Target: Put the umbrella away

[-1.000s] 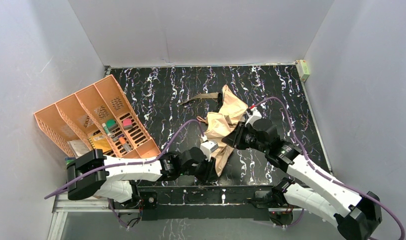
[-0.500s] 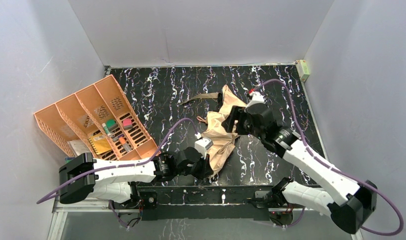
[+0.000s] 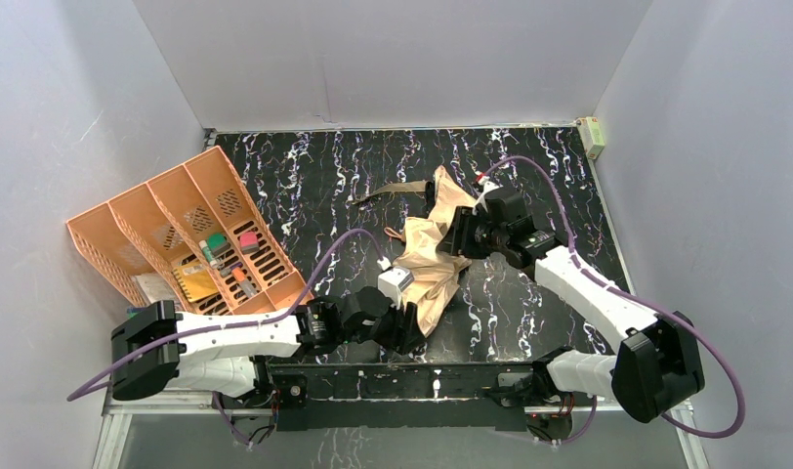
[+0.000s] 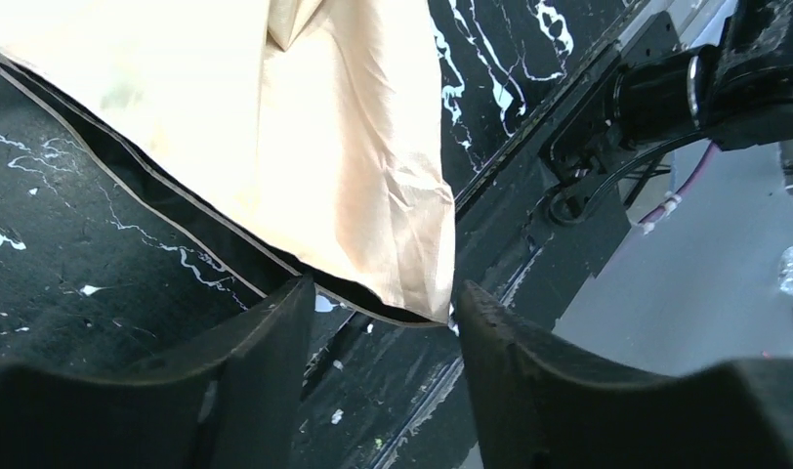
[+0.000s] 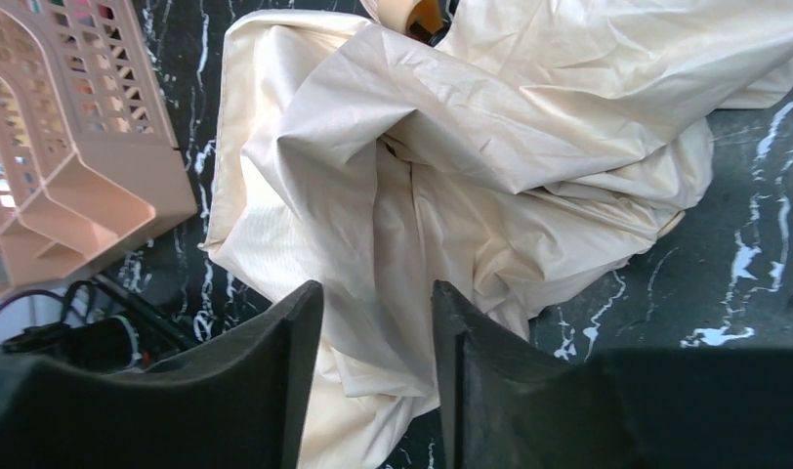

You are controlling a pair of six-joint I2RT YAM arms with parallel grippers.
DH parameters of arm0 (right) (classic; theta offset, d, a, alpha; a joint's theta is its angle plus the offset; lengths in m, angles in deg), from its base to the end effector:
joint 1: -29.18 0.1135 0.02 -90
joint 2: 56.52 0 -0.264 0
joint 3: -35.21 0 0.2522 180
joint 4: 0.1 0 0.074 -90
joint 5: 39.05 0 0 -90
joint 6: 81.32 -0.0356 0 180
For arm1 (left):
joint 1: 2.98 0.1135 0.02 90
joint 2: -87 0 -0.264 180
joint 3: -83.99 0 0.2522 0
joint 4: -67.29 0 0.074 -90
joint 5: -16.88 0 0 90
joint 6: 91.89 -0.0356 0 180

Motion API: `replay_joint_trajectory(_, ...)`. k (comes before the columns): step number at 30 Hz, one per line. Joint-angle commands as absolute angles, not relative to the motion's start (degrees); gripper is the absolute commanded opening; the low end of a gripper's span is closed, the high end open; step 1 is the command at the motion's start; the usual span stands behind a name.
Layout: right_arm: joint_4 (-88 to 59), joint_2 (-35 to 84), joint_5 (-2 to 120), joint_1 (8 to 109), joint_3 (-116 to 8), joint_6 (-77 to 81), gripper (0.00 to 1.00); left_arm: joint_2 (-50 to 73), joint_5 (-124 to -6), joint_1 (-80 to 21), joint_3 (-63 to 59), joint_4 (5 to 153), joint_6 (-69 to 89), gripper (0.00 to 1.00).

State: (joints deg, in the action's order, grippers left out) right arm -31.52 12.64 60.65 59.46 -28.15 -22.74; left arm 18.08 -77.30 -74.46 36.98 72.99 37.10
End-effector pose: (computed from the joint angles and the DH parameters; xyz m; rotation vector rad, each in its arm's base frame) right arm 0.2248 0.1382 0.2688 -0.0746 2.3225 0.7599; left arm 0.0838 -0.2420 0.2150 0.5806 2.1702 -1.0704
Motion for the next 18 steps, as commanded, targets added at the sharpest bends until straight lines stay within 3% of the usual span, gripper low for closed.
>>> replay_joint_trajectory(1,-23.5,12.5,68.2,57.4,-25.6,-23.1,0.47,21.3,-80.2,-74.8,36.8,71.8,39.1,0.67)
replay_joint_trajectory(4,-22.7,12.2,68.8,56.4,-24.2,-23.5,0.39,23.1,-81.1,-74.8,37.8,69.5,40.9,0.86)
replay_joint_trajectory(6,-22.5,12.0,68.7,56.0,-23.3,-23.9,0.34,23.3,-81.5,-74.8,38.2,68.4,41.9,0.89)
replay_joint_trajectory(10,-21.5,11.5,69.2,55.5,-21.9,-24.9,0.31,21.5,-80.6,-74.8,38.7,66.6,43.9,0.88)
replay_joint_trajectory(18,-21.4,11.3,69.5,55.1,-21.6,-25.5,0.24,17.3,-79.6,-74.8,39.0,62.1,45.5,0.74)
